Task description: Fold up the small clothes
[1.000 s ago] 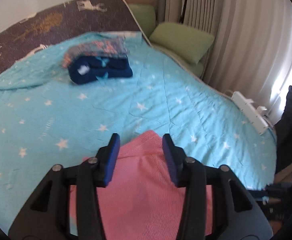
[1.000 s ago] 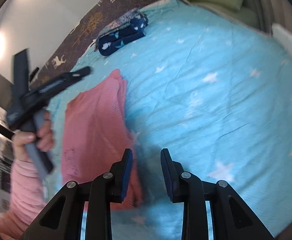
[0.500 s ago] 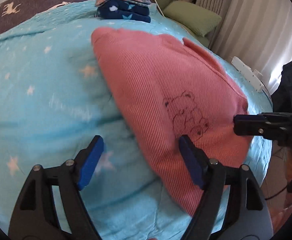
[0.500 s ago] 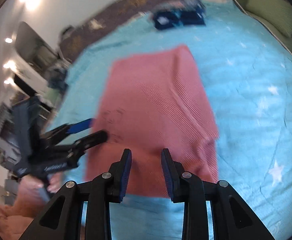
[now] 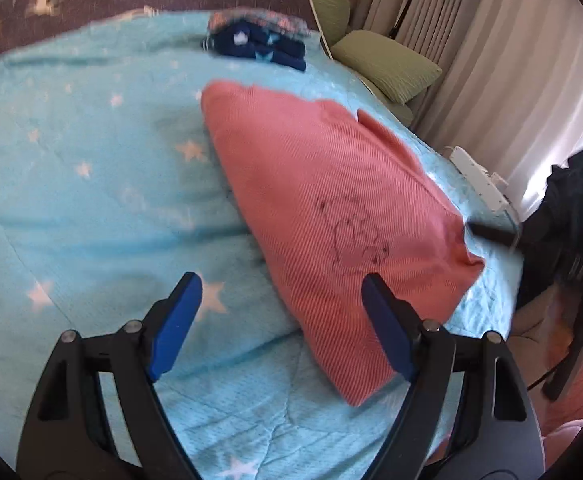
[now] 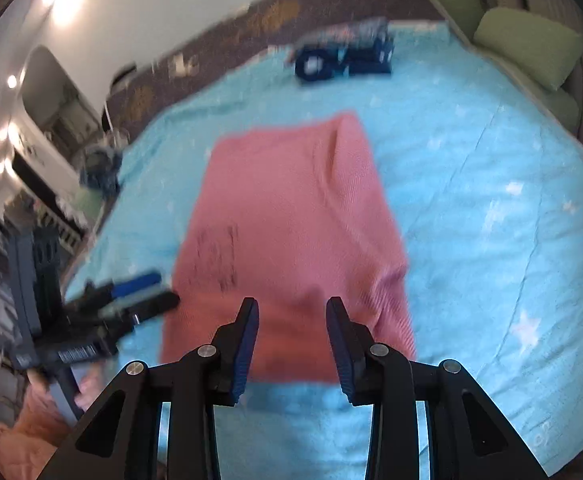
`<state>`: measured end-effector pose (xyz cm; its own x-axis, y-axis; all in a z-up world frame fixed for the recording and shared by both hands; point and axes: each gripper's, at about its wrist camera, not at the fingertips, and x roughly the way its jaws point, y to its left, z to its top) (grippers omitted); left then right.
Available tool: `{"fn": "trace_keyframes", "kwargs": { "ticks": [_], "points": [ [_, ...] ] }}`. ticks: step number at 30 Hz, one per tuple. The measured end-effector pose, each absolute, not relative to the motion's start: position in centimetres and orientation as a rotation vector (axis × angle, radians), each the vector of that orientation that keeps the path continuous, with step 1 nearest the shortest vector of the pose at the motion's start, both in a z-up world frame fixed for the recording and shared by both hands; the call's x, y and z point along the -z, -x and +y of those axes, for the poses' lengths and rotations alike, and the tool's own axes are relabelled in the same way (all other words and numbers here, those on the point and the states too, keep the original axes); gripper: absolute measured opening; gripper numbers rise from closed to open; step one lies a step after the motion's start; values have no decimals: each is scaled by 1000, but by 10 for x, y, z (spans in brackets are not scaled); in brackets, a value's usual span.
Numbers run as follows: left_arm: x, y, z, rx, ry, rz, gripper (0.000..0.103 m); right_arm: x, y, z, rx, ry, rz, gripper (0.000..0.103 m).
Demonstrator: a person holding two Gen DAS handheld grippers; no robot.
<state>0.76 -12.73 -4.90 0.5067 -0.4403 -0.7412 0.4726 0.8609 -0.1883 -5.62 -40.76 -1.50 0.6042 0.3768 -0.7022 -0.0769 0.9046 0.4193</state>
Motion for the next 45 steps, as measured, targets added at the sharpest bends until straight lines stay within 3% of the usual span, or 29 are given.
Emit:
{"fn": "trace_keyframes", "kwargs": {
  "ticks": [5, 14, 16, 18, 19, 31, 45],
  "points": [
    [37, -8, -135, 557, -40, 828, 82, -16, 50, -446, -220, -428, 688, 51],
    [37, -21, -153, 532, -81, 817, 82, -8, 31, -456, -219, -373, 718, 51],
    [35, -24, -157, 514, -103, 778, 82, -7, 22, -457, -232, -356, 759, 56],
    [35, -35, -158, 495, -104, 768, 82, -4, 12, -460, -238, -358, 789, 72],
    [36, -41, -157, 489, -95, 782, 82, -2, 4, -462, -241, -367, 814, 73],
    [79, -107, -131, 509, 206, 1040, 82, 43, -75, -456, -439, -438, 986, 77],
    [89, -125, -152, 602, 141, 997, 97, 81, -117, -452, -651, -573, 1005, 77]
  ]
}}
